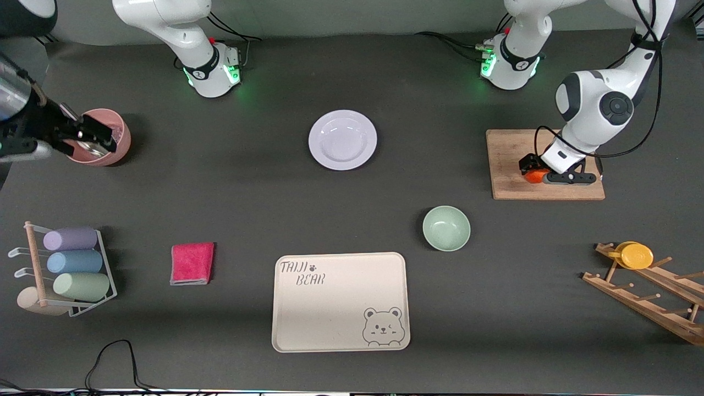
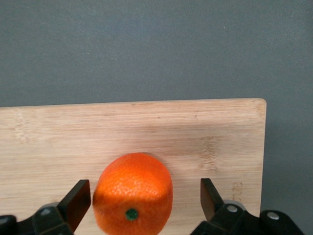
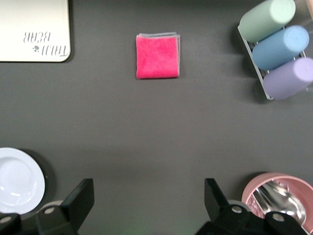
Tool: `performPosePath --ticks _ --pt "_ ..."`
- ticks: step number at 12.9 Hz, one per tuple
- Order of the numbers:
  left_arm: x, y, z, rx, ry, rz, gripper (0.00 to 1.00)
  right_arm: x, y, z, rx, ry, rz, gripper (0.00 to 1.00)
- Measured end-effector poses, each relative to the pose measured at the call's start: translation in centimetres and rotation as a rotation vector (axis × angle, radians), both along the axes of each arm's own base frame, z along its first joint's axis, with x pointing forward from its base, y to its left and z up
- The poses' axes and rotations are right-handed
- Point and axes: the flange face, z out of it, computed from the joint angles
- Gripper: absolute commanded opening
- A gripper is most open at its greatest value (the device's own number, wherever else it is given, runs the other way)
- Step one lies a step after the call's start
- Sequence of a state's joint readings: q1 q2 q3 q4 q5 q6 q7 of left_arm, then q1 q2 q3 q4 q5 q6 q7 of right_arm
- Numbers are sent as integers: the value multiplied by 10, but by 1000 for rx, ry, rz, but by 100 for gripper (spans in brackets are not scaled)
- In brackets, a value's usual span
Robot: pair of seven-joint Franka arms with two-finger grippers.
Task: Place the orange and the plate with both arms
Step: 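Grasp the orange with the left gripper while the right gripper reaches the plate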
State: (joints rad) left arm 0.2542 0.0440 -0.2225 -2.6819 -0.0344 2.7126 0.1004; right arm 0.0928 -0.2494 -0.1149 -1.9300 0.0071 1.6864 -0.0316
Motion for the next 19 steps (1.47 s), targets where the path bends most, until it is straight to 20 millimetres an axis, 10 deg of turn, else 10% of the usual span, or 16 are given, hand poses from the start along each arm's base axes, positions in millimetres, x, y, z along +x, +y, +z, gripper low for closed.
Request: performPosePath --ticks 4,11,19 --pt "-1 0 -6 -3 2 0 0 -19 14 -1 4 6 -24 100" --pt "5 -15 12 2 49 -36 0 -24 39 -35 148 86 -37 100" --pt "53 -154 175 -121 83 -17 0 -54 48 -174 621 183 -6 100"
